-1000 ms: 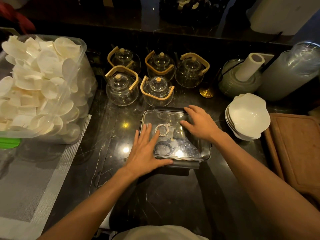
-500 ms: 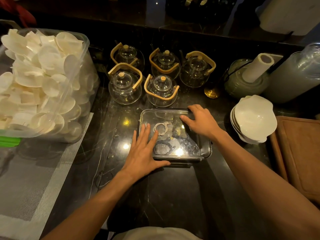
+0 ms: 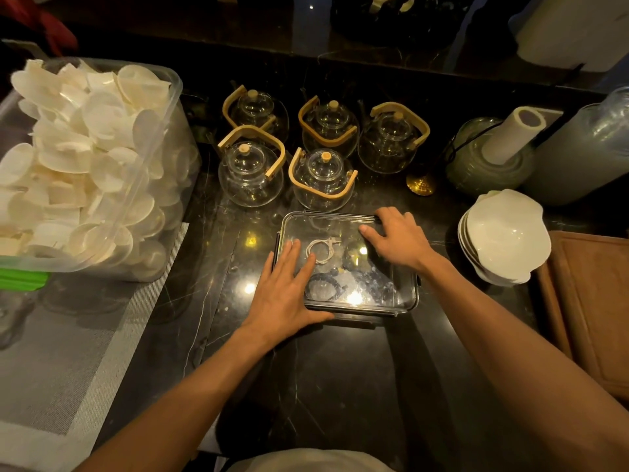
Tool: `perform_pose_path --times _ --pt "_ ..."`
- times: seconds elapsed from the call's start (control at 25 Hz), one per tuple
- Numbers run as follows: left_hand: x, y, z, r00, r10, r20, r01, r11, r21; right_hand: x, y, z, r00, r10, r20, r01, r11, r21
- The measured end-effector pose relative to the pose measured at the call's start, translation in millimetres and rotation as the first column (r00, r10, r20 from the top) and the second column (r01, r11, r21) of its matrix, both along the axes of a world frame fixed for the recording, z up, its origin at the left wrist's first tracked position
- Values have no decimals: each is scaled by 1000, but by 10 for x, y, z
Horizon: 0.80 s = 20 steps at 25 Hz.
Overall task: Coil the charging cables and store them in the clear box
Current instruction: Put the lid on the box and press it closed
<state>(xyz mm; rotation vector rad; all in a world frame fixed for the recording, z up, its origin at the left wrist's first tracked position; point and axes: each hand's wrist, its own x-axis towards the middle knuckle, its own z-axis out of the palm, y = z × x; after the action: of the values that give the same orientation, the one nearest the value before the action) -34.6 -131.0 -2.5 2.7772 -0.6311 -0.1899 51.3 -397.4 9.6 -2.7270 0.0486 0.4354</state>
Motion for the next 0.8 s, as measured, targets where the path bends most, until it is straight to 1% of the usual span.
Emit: perform_pose_path --times 0.08,0.12,0.16,0.24,0.28,0.32,0.36,0.4,0.44,0.48,0.56,0.64,0.8 --pt "32 21 12 1000 -2 -26 2 1000 -2 -20 2 -25 999 -24 30 23 999 22" --pt "42 28 25 998 19 -55 -22 998 -59 -58 -4 -36 996 -60 60 56 997 59" --pt "49 38 34 992 69 -104 -86 983 -164 -123 -13 -47 989 -120 90 110 987 117" --pt "73 92 22 955 217 -204 -281 884 -374 -335 -43 -49 955 -265 130 230 945 234" --pt "86 130 6 935 277 -221 -347 842 -414 -470 -56 -40 939 -305 160 261 933 247" --pt "95 165 -7 928 305 -213 -369 834 -410 -611 -63 -29 932 -288 222 245 949 201" --pt "102 189 -21 938 294 -185 -344 855 -387 -745 -63 -23 933 -206 294 180 977 112" --pt "111 192 -30 958 251 -138 -285 891 -353 -867 -48 -22 936 -99 339 94 995 31" --pt "113 178 -36 978 190 -82 -206 927 -314 -986 -11 -26 939 -15 343 23 1000 -19" --pt "123 145 -33 992 122 -31 -126 955 -269 -1090 40 -36 948 28 318 -13 999 -48" --pt "145 52 -37 999 32 9 -30 985 -169 -1244 140 -78 967 7 256 11 998 -70" --pt "161 -6 -44 1000 15 5 -14 995 -96 -1310 201 -118 976 -31 218 44 998 -55" --pt "237 -4 -48 1000 18 2 -18 997 -71 -1223 216 -105 980 -25 198 32 999 -32"
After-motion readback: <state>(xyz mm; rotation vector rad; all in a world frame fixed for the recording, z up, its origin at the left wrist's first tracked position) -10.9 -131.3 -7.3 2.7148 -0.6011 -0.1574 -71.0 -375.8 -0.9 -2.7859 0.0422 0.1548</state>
